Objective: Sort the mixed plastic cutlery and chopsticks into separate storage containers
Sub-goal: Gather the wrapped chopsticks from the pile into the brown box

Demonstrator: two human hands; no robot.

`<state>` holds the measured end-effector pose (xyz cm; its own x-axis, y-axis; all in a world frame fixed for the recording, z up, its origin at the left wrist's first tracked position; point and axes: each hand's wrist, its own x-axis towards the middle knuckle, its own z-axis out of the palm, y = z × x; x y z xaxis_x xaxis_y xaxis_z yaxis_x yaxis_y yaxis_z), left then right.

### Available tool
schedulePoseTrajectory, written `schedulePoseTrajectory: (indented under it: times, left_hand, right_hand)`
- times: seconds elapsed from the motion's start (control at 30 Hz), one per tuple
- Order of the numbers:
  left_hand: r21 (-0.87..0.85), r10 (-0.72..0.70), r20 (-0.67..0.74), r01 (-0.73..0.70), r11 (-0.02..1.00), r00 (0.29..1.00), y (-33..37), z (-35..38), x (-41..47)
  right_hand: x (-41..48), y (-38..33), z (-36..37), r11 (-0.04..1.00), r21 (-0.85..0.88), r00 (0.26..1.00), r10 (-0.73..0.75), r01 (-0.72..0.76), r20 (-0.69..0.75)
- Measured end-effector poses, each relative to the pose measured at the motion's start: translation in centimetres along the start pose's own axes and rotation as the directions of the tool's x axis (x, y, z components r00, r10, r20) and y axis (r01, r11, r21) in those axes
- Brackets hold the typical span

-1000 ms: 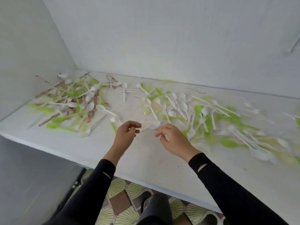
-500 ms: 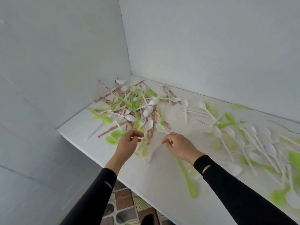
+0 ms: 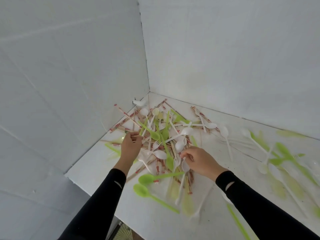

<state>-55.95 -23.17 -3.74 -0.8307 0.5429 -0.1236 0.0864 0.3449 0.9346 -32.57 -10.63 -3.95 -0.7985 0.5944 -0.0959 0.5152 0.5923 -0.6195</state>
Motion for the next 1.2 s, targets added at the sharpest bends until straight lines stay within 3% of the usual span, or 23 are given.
schedulePoseTrajectory:
  times: [0.17,0.3,0.37,0.5,0.6,0.73,0.87,1.03,1.2]
  left_hand:
    - [0.084,-0.104,-0.084,0.111,0.990,0.991,0.8,0.2,7.6]
    - [0.394,-0.232,-0.066,0.240,0.887,0.970,0.0,0.1,13.1]
    - [0.416,-0.193,-0.006,0.178,0.892,0.981,0.6,1.1,14.7]
    - [0.070,0.091,0.006,-0.091,0.993,0.996,2.9,3.9,15.3]
    - [0.047,0.248,0.018,-0.248,0.968,0.969,4.4,4.8,15.8]
    - [0.191,0.230,0.089,-0.244,0.951,0.969,4.8,6.1,16.8]
    - [0.319,0.188,0.235,-0.258,0.912,0.954,5.1,9.6,17.5]
    - [0.416,0.156,0.184,-0.221,0.882,0.970,5.1,11.7,21.2]
    - [0.786,0.063,0.126,-0.138,0.603,0.990,4.2,12.3,23.4]
  right_hand:
    - [3.9,0.9,-0.8,0.999,-0.037,0.999,0.031,-0.031,-0.010]
    - [6.3,1.8,-2.2,0.997,-0.037,0.997,0.061,-0.063,-0.045]
    - [7.8,2.4,-3.2,0.995,-0.046,0.995,0.082,-0.085,-0.063]
    - [10.7,4.5,-5.0,0.991,-0.049,0.982,0.118,-0.126,-0.145]
    - [13.0,6.0,-5.2,0.981,-0.037,0.942,0.173,-0.191,-0.286]
    - [15.1,7.7,-5.4,0.932,-0.061,0.893,0.321,-0.357,-0.316]
    - [16.3,9.7,-5.6,0.874,-0.179,0.865,0.379,-0.451,-0.329]
    - [17.4,10.1,-6.1,0.843,-0.146,0.832,0.455,-0.517,-0.318]
    - [18.4,9.9,-5.1,0.872,-0.049,0.834,0.448,-0.488,-0.322]
